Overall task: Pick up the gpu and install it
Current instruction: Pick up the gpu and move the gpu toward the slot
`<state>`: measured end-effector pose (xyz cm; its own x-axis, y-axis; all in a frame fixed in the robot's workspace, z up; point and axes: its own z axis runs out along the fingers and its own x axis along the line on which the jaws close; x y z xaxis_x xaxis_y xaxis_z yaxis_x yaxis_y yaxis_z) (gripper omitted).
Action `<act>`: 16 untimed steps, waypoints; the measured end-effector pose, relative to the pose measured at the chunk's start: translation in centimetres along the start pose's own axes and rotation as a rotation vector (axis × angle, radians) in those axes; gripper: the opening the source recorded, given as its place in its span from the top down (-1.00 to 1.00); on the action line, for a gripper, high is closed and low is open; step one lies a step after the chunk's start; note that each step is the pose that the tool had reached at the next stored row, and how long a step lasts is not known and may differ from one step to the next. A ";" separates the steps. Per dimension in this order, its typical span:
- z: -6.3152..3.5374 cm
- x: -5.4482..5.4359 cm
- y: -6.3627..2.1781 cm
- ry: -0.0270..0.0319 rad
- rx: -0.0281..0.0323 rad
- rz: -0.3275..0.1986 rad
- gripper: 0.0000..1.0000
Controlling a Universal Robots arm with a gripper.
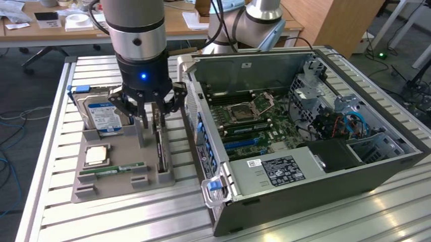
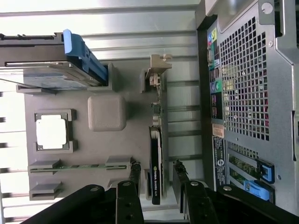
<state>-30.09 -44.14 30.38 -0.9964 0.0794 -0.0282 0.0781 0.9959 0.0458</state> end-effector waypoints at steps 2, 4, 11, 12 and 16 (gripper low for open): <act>0.27 0.0 -0.01 0.0000 0.0000 0.000 0.17; 0.52 0.0 -0.02 -0.0001 0.0000 0.000 0.17; 1.16 0.0 -0.05 -0.0001 0.0000 0.000 0.17; 1.27 0.0 -0.06 -0.0001 -0.0001 0.000 0.17; 1.62 0.0 -0.07 0.0000 0.0001 0.000 0.17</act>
<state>-30.09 -44.14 28.75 -0.9964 0.0794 -0.0282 0.0781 0.9959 0.0457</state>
